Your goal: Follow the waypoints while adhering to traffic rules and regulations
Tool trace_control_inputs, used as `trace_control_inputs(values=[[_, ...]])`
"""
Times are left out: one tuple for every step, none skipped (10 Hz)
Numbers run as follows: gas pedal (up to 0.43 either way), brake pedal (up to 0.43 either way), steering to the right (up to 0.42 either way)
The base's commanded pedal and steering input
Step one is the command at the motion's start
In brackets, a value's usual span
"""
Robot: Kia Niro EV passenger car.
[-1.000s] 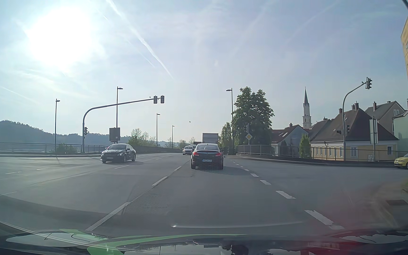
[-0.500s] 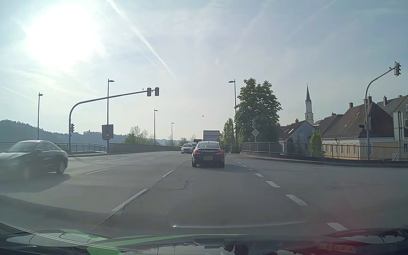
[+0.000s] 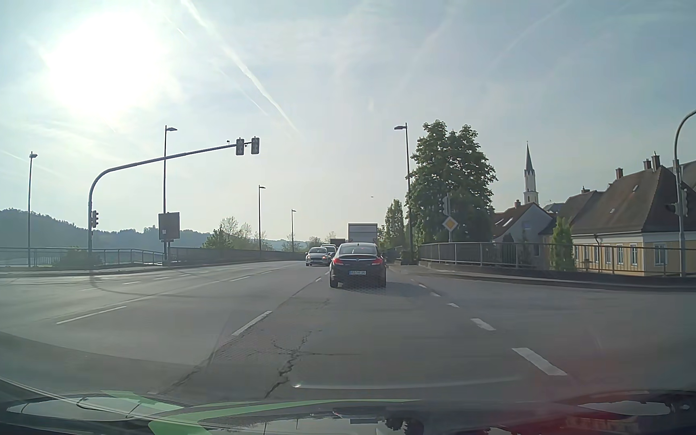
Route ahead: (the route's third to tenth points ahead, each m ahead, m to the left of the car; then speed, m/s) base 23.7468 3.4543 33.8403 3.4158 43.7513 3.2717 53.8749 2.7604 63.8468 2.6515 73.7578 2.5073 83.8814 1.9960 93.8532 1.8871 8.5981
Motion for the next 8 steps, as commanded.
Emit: trace_control_inputs(values=[[0.13,0.0,-0.005],[0.13,0.0,-0.005],[0.13,0.0,-0.004],[0.13,0.0,-0.004],[0.098,0.0,-0.002],[0.067,0.0,0.0],[0.0,0.0,0.0],[0.0,0.0,0.001]])
